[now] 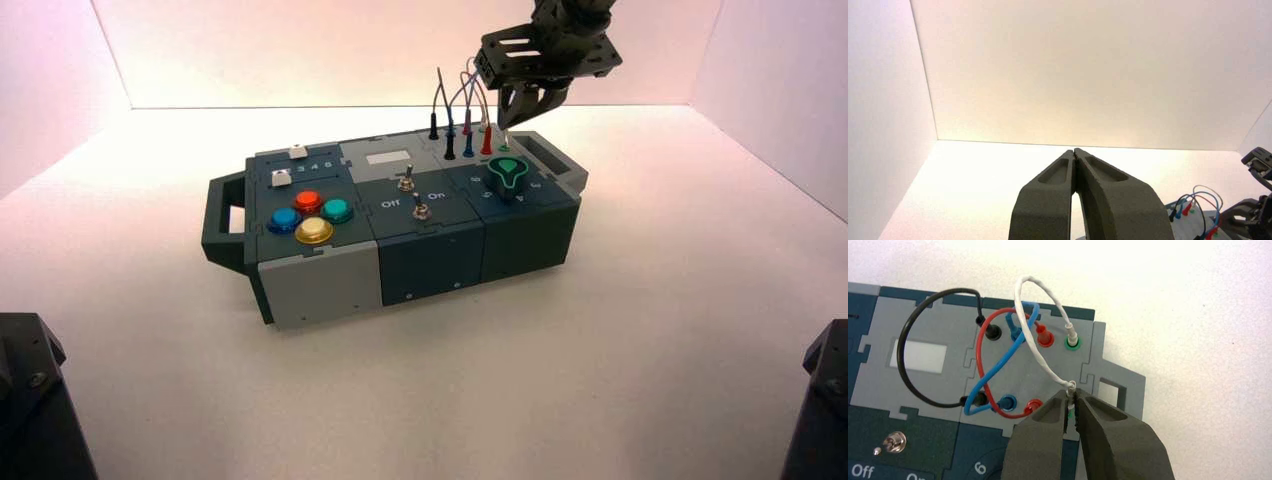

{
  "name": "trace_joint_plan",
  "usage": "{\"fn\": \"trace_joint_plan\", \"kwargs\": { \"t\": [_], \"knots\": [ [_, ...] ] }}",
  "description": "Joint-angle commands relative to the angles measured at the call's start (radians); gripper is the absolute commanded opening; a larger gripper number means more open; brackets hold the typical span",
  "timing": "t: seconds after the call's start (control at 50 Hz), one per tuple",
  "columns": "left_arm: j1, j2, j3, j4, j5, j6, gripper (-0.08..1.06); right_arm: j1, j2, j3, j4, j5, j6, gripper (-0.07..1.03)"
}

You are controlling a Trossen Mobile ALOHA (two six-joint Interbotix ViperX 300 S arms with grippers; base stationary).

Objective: Insert the white wire.

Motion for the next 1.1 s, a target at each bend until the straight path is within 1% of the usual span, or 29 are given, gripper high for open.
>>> {"fn": "trace_joint_plan", "kwargs": {
  "t": [0.02,0.18,0.86,1.1],
  "knots": [
    [0.005,0.009,-0.028,0.002,-0.011,0.002,-0.03,0.017,-0.012,-0.003,0.006,0.006,0.003,-0.02],
    [0.005,0.009,-0.028,0.003,-0.009,0.002,-0.03,0.025,-0.011,-0.005,0.009,0.006,0.003,-0.02],
    [0.005,0.008,-0.029,0.003,-0.011,0.002,-0.03,0.02,0.012,-0.02,-0.009,0.0,0.002,-0.02],
    [0.005,0.006,-0.028,0.003,-0.011,0.003,-0.03,0.005,0.018,-0.02,-0.014,-0.002,0.002,-0.02]
  ]
}}
